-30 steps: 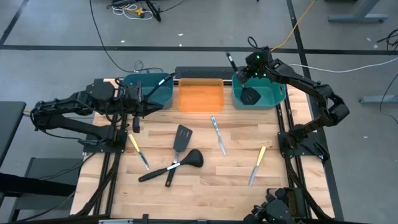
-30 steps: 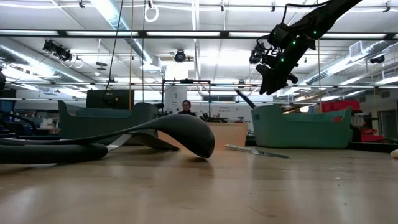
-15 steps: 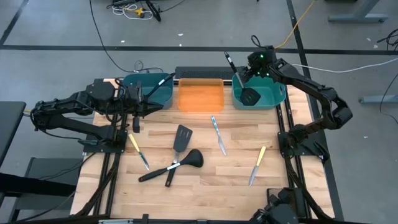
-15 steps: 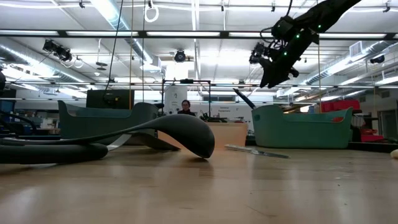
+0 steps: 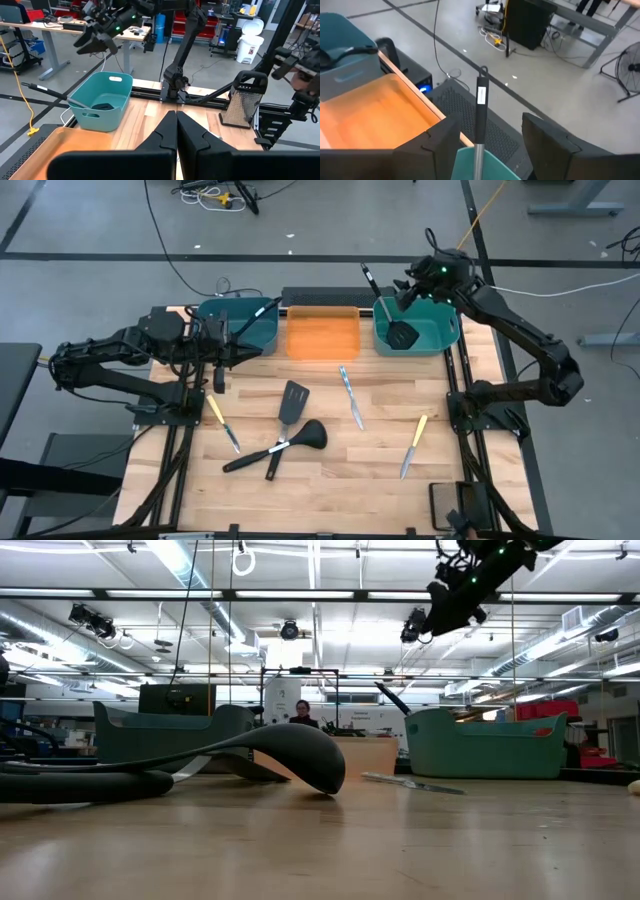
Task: Pick & Place Kitchen Items
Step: Put the yellow knife into the orange bin
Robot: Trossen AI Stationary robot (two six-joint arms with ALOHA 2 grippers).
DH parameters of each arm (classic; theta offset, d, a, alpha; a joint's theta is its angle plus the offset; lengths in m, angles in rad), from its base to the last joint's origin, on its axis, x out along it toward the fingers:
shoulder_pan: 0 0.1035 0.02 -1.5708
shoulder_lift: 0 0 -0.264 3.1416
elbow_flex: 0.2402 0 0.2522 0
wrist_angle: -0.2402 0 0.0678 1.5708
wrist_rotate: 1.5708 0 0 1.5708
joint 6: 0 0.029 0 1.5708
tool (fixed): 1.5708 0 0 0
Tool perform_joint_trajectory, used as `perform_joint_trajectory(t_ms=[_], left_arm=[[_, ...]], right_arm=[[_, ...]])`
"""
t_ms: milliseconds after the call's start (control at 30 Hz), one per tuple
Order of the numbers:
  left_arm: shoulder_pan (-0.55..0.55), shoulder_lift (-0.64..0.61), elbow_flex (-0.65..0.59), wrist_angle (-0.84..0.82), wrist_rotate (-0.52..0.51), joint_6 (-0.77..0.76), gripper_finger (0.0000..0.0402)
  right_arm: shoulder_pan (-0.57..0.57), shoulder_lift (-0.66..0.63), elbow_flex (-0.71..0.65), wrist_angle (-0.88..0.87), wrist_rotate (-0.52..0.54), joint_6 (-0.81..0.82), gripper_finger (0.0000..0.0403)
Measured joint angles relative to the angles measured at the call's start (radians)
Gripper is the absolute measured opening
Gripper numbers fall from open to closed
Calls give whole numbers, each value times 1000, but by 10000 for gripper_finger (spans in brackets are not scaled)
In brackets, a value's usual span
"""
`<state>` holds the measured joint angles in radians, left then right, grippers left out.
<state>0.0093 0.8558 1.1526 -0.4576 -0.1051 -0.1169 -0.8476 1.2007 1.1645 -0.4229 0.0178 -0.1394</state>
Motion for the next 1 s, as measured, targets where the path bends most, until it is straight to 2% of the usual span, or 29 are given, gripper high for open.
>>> perform_joint_trajectory(t_ms=[333,467,1000], left_arm=[[0,0,0,0,-13,0,1],[0,0,0,0,-15,0,1],[0,0,0,0,-38,0,2]], right_arm=[[34,-46,0,-21,-2,0,217],[51,-55,0,-22,-42,-10,210],[232,-120,0,-30,-62,62,89]])
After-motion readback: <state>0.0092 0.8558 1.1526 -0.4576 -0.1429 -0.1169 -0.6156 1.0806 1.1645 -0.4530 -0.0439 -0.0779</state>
